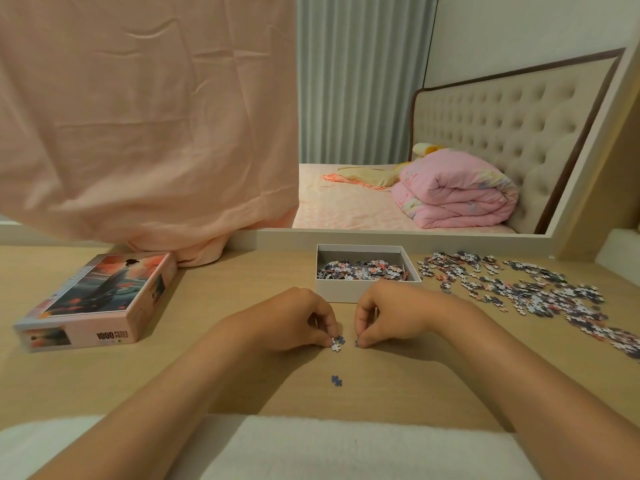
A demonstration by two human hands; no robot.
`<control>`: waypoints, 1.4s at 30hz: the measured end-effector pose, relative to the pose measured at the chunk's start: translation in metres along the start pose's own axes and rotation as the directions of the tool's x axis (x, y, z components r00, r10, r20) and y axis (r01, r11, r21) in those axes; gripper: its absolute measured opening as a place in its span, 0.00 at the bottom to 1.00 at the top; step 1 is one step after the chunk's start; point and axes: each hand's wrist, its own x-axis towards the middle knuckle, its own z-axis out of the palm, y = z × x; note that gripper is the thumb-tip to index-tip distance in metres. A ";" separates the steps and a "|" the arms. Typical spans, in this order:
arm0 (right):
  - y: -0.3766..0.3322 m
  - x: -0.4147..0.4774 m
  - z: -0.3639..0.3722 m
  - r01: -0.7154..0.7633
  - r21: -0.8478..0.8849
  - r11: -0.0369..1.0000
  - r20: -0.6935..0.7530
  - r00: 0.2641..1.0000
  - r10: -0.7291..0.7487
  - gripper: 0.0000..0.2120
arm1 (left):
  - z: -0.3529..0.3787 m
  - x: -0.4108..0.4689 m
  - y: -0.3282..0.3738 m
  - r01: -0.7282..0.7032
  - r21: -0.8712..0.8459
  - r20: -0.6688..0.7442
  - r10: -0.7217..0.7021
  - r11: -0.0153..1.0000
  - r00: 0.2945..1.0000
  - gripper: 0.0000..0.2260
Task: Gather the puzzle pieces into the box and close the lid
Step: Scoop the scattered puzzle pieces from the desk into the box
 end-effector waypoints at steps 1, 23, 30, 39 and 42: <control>-0.001 0.000 0.001 0.002 0.005 1.000 0.004 1.000 -0.002 0.04 | 0.000 0.000 -0.001 0.003 -0.011 0.000 -0.003 1.000 1.000 0.04; -0.013 0.006 0.016 0.031 0.064 0.997 -0.090 0.996 -0.025 0.05 | -0.003 -0.010 -0.011 -0.022 -0.039 -0.026 0.021 0.999 0.999 0.05; 0.016 0.006 -0.021 -0.007 0.138 0.990 -0.681 0.725 0.100 0.04 | -0.002 0.023 0.000 -0.047 -0.063 -0.413 0.017 0.997 0.911 0.04; 0.024 0.004 -0.013 0.022 -0.232 0.973 -0.581 0.799 -0.157 0.08 | 0.010 0.050 -0.005 0.047 0.282 -0.403 0.074 0.958 0.912 0.17; 0.007 0.000 -0.013 0.093 -0.160 0.983 -0.422 0.894 -0.153 0.06 | 0.006 0.032 -0.009 0.026 0.304 -0.462 0.123 0.952 0.878 0.14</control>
